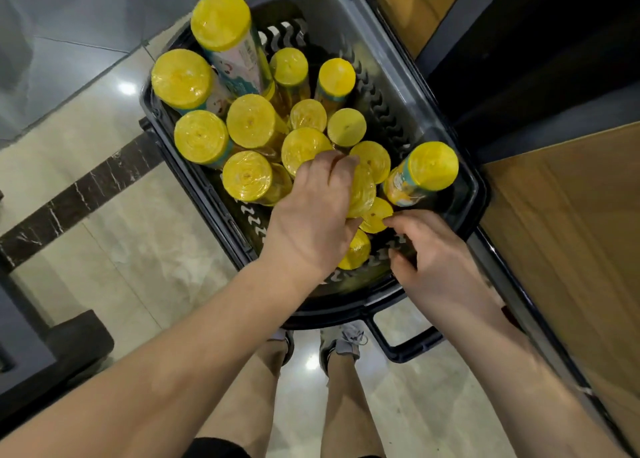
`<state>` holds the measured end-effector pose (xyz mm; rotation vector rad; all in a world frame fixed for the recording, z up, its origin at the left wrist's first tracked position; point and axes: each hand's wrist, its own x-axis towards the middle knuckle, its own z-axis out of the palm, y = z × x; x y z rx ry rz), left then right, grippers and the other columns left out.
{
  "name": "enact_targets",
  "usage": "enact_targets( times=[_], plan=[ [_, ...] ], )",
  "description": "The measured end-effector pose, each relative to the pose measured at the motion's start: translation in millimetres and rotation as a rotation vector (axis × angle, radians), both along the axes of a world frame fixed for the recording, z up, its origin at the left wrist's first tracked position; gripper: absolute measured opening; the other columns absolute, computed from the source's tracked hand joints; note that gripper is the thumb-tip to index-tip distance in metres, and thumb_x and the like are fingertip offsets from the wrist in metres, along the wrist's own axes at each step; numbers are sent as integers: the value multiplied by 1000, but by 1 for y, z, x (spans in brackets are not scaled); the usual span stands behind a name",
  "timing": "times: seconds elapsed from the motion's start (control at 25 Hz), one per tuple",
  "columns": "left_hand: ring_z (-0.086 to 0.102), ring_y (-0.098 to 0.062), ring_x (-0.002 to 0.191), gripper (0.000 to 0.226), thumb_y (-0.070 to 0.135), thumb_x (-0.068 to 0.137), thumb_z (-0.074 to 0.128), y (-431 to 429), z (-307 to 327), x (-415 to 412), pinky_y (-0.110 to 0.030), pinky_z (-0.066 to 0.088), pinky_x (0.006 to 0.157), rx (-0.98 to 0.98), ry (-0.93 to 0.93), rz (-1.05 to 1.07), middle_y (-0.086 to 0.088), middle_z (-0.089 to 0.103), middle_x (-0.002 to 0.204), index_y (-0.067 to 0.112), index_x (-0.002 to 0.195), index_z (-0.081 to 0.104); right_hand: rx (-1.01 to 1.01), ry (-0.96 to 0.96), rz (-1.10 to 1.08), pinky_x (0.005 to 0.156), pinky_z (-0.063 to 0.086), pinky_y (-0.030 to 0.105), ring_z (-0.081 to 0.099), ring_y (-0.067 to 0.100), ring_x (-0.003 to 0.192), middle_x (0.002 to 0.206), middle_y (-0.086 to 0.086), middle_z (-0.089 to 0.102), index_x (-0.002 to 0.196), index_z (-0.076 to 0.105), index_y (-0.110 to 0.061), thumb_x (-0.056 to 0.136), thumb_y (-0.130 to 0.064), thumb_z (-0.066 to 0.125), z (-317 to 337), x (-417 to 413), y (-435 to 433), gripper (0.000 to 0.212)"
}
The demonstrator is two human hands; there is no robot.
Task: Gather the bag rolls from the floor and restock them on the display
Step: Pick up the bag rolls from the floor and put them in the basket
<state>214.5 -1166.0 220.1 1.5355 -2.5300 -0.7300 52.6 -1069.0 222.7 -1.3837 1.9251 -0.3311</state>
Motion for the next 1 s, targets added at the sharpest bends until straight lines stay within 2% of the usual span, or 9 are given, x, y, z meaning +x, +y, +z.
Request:
enact_targets(
  times=[0.16,0.32,0.4,0.48,0.56,0.6,0.72,0.84,1.0],
  plan=[
    [56,-31,124,82,20,70,89,0,-15,-10,-37,58,71,-62,-110,-63,-11,54,138,12,142,52,-18,10,-51,90,29,6,52,8,115,132,-4,56,126,65,-17,91,-7,67,5,-2,-1,36],
    [61,-40,110,63,3,71,77,3,-38,-9,-46,59,70,-162,-183,-146,-18,63,127,2,133,60,-11,35,-78,91,35,15,55,10,116,133,-7,54,127,64,-22,93,-14,66,19,-10,-4,34],
    [58,-44,112,70,3,70,81,-3,-26,-11,-50,57,78,-130,-231,-188,-23,59,132,-1,135,57,-23,44,-84,95,42,24,56,12,115,133,-8,53,128,63,-25,94,-17,66,31,-15,-6,35],
    [46,-42,127,87,8,72,83,-5,-1,-9,-49,50,96,-19,-274,-218,-20,46,147,3,149,43,-13,50,-80,98,47,36,55,14,117,135,-9,52,130,61,-29,95,-24,64,54,-23,-11,35],
    [30,-34,140,90,21,83,78,-4,39,1,-45,44,105,64,-285,-227,-11,31,157,16,157,28,7,89,-12,96,48,41,54,17,118,136,-9,51,134,57,-32,96,-30,63,87,-31,-16,39],
    [26,-32,142,87,28,86,76,-4,61,7,-45,43,106,74,-284,-219,-8,29,158,20,157,27,7,111,49,97,48,42,53,19,120,138,-8,50,136,56,-32,95,-32,64,104,-34,-19,42],
    [25,-30,144,78,38,86,74,-11,156,19,-47,42,108,55,-300,-234,-4,34,156,27,153,36,-30,175,186,106,43,43,44,22,132,146,-7,45,143,51,-34,90,-36,70,184,-38,-31,56],
    [31,-31,142,73,41,79,79,-28,267,16,-51,42,108,-65,-255,-282,-5,44,150,28,145,50,-126,304,243,109,41,44,42,28,138,151,0,44,145,50,-32,84,-37,76,286,-39,-41,67],
    [23,-31,145,82,53,77,76,-36,405,-5,-49,34,115,-175,-277,-331,-2,34,157,37,150,40,-275,443,247,108,42,49,49,39,133,145,19,52,141,58,-20,70,-33,87,411,-41,-41,78]
  ],
)
